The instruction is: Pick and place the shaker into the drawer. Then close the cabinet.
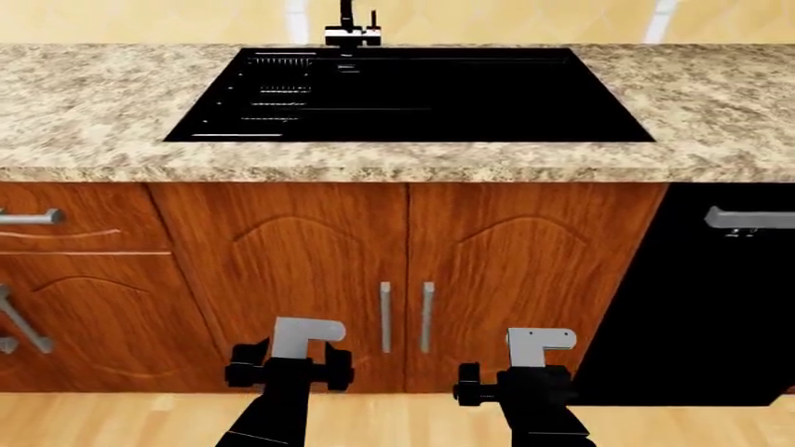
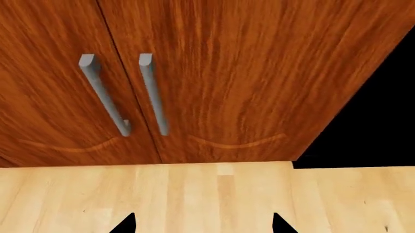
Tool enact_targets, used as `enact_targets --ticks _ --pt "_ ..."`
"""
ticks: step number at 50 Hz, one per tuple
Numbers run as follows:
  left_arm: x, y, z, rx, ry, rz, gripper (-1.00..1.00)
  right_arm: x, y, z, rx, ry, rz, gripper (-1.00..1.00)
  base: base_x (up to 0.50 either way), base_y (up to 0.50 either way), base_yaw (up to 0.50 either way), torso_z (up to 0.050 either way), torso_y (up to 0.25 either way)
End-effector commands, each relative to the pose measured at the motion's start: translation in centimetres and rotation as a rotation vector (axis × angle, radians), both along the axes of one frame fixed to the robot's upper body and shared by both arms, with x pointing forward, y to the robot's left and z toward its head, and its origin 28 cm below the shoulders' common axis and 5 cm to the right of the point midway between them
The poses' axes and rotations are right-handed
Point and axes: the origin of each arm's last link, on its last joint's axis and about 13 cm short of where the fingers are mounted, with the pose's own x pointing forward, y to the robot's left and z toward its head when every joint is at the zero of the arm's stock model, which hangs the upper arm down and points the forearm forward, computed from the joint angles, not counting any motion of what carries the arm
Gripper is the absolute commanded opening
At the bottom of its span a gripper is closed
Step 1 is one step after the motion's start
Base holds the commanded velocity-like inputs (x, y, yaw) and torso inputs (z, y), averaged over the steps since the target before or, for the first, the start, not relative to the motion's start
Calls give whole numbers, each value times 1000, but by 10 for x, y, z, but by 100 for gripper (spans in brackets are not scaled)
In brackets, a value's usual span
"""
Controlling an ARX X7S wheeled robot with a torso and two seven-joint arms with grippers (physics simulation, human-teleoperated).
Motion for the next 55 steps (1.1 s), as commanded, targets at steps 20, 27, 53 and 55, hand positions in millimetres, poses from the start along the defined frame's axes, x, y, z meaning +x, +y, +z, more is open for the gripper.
enact_targets --ticks 20,27,53,55 --pt "0 0 0 -1 0 -6 100 0 0 0 2 5 4 100 87 -500 0 0 0" --pt "0 -1 0 -3 -1 -12 100 0 1 0 1 4 5 100 86 -500 0 0 0" --pt "-1 -4 -1 41 -11 -66 100 1 1 0 -3 -13 10 100 22 -115 0 0 0" --pt "0 -4 1 31 -41 -52 100 2 1 1 -35 -38 5 100 0 0 0 0 0"
